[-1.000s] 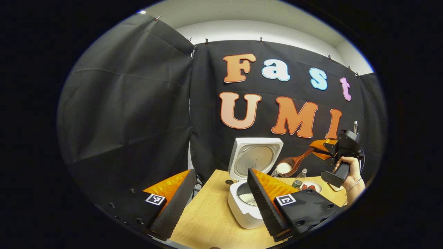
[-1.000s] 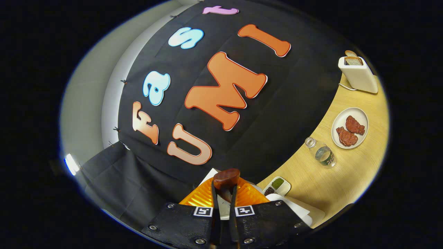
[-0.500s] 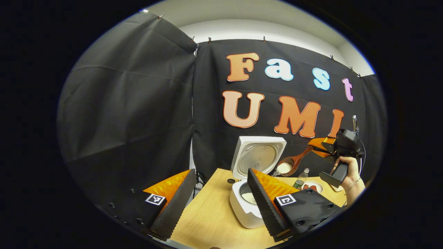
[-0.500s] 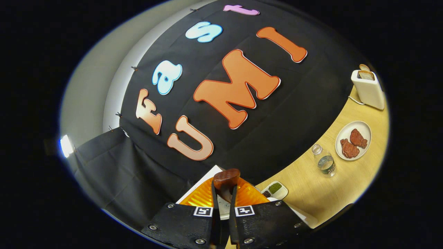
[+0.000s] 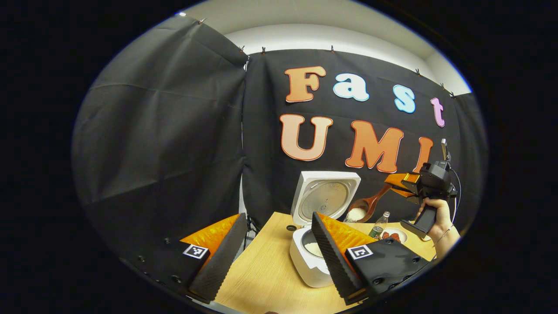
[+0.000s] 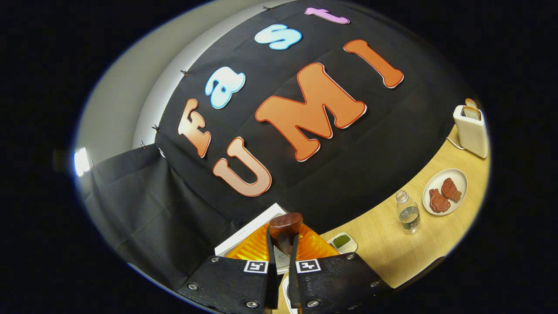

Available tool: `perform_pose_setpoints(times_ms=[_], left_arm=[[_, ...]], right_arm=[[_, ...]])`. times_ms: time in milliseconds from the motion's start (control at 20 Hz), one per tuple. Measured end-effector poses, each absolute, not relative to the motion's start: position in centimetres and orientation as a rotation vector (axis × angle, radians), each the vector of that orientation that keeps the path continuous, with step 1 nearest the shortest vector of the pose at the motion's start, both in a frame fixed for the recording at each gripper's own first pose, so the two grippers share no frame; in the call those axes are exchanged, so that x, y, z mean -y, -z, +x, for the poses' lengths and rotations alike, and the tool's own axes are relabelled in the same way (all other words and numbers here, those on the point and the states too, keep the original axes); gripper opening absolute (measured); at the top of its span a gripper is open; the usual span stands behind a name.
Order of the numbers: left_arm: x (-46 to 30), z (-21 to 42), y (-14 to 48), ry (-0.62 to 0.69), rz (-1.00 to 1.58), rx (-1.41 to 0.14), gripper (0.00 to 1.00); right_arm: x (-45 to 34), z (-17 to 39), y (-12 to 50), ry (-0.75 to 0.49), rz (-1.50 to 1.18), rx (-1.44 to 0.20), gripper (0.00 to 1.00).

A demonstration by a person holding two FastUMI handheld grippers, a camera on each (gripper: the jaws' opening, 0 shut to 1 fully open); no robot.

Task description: Close the left gripper, press the button to open the rice cooker; take a wooden spoon from the chopstick holder with the right hand, scoop a spoonful of rice and pour it into the rice cooker, then put the wooden spoon back into the chopstick holder.

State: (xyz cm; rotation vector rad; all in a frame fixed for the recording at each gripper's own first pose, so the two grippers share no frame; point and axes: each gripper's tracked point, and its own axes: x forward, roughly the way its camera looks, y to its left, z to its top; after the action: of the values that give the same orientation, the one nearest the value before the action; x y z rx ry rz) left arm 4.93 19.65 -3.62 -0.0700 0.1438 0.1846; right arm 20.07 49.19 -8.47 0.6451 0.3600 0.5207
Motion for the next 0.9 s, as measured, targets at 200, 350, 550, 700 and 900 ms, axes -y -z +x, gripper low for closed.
perform_pose_setpoints(times_ms=[200, 350, 550, 700, 900], left_arm=[[-19.9, 4.7, 3.8, -0.19, -0.073, -0.146, 1.0], [-20.0, 4.6, 4.1, -0.19, -0.079, -0.15, 1.0], [-20.2, 4.7, 4.3, -0.19, -0.082, -0.148, 1.0], [-20.4, 4.7, 4.1, -0.189, -0.082, -0.148, 1.0], [-20.5, 4.5, 4.4, -0.193, -0.087, -0.153, 1.0]], right_arm=[[-49.5, 19.8, 7.9, -0.539, 0.578, -0.32, 0.09], [-49.8, 19.4, 7.5, -0.551, 0.508, -0.284, 0.09], [-50.2, 19.0, 6.9, -0.57, 0.476, -0.266, 0.09], [-50.6, 18.8, 6.5, -0.579, 0.473, -0.263, 0.09], [-51.1, 18.4, 6.6, -0.588, 0.432, -0.256, 0.09]])
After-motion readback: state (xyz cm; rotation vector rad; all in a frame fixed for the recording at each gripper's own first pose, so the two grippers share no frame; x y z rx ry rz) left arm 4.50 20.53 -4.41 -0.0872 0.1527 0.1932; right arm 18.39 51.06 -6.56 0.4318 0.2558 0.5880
